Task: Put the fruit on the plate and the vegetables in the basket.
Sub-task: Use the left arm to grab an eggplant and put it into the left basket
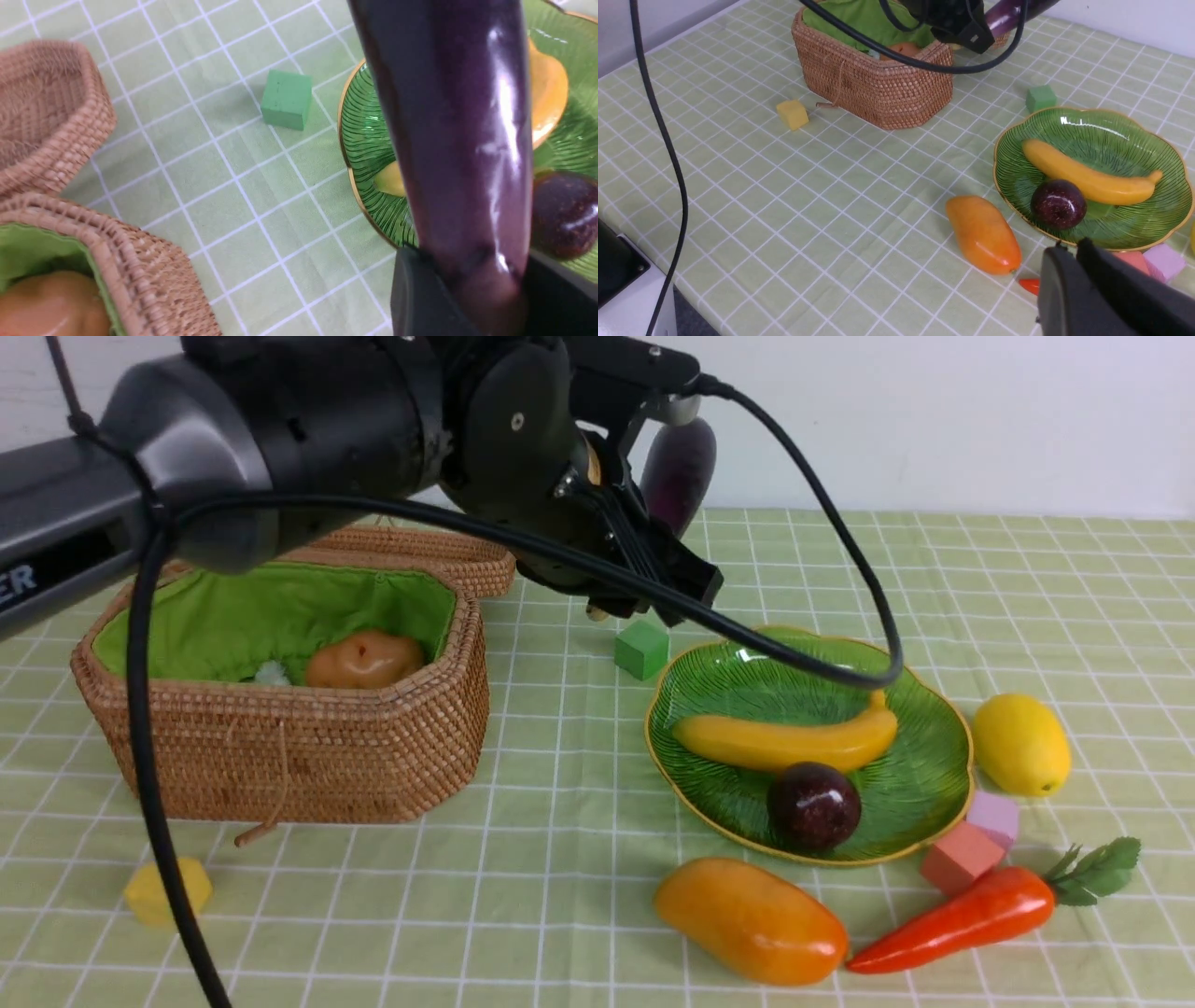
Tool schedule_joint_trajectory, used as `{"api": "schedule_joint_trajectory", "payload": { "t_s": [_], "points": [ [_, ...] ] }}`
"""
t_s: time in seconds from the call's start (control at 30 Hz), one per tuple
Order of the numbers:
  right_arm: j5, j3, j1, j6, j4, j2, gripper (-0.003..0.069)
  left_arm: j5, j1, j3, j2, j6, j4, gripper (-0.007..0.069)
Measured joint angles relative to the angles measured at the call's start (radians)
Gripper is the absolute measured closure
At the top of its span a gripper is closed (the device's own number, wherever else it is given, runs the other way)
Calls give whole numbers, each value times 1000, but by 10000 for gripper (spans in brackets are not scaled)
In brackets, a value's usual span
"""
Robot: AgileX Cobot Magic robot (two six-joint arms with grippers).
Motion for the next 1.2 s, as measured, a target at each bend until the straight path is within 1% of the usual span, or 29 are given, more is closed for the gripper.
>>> {"api": "schedule_joint_trajectory", "payload": {
  "t_s": [0.1, 0.2, 0.27, 0.37, 0.57, 0.6, 0.67, 0.7, 0.77, 0.87, 0.97, 1.0, 1.03, 1.13, 1.2],
  "points": [
    [-3, 0, 0, 0, 0, 0, 615, 10, 0, 0, -22, 44, 0, 393],
    [-7, 0, 0, 0, 7, 3, 615, 46, 0, 0, -65, 128, 0, 393],
    [-23, 0, 0, 0, 22, 14, 615, 88, 0, 0, -89, 177, 1, 393],
    [-70, 0, 0, -18, 66, 44, 615, 145, 9, 1, -113, 215, 1, 393],
    [-203, 1, 0, -144, 198, 115, 615, 203, 62, 1, -156, 229, 5, 393],
    [-241, 1, 0, -188, 245, 136, 615, 220, 89, 1, -169, 230, 7, 393],
    [-272, 1, 0, -236, 289, 153, 615, 233, 114, 4, -179, 234, 8, 393],
    [-294, 1, 0, -278, 331, 164, 615, 246, 139, 15, -185, 243, 8, 393],
    [-309, 1, 0, -314, 365, 170, 615, 253, 162, 32, -189, 250, 8, 393],
    [-322, 1, 0, -350, 410, 170, 615, 247, 215, 84, -198, 272, 8, 393],
    [-335, 1, 0, -360, 422, 170, 615, 217, 273, 131, -200, 308, 8, 393],
    [-335, 1, 0, -362, 422, 170, 615, 209, 278, 139, -200, 314, 8, 393],
    [-336, 1, 0, -363, 422, 170, 615, 176, 313, 164, -200, 336, 8, 393],
    [-335, 1, 0, -366, 422, 170, 614, 99, 374, 198, -186, 396, 0, 393],
    [-334, 1, 0, -366, 424, 170, 613, 79, 393, 200, -175, 423, -7, 393]
  ]
}}
